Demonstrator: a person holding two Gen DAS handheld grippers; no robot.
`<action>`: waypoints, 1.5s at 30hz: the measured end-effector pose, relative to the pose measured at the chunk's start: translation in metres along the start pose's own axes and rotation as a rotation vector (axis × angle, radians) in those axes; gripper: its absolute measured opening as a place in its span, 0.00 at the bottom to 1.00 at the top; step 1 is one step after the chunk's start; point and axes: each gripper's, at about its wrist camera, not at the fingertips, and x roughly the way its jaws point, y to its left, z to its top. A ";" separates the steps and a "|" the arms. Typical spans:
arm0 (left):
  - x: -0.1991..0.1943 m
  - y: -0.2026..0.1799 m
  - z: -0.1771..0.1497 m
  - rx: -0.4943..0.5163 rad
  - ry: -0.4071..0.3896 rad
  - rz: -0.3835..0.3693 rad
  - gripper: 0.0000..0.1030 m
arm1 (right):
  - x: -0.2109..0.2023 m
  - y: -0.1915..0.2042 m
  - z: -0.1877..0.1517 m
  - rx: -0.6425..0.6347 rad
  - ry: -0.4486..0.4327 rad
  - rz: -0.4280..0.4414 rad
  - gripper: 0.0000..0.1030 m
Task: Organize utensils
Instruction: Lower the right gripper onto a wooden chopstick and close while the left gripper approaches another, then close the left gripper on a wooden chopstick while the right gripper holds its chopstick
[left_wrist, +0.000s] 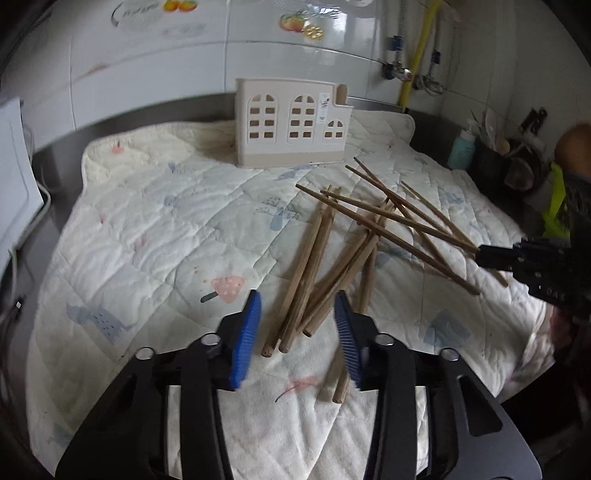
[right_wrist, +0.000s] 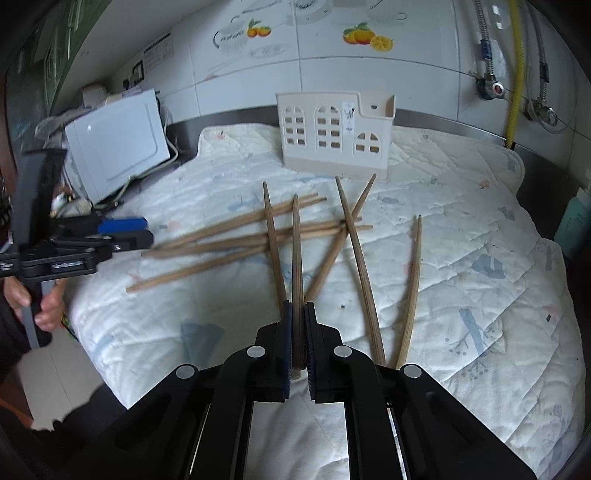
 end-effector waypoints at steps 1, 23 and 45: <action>0.002 0.005 0.001 -0.020 0.003 -0.004 0.32 | -0.002 0.001 0.001 0.003 -0.005 0.001 0.06; 0.037 0.018 0.003 0.025 0.113 -0.048 0.22 | -0.017 0.016 0.016 0.007 -0.055 0.017 0.06; 0.041 0.001 0.000 0.051 0.115 0.014 0.11 | -0.023 0.022 0.027 0.036 -0.093 0.012 0.06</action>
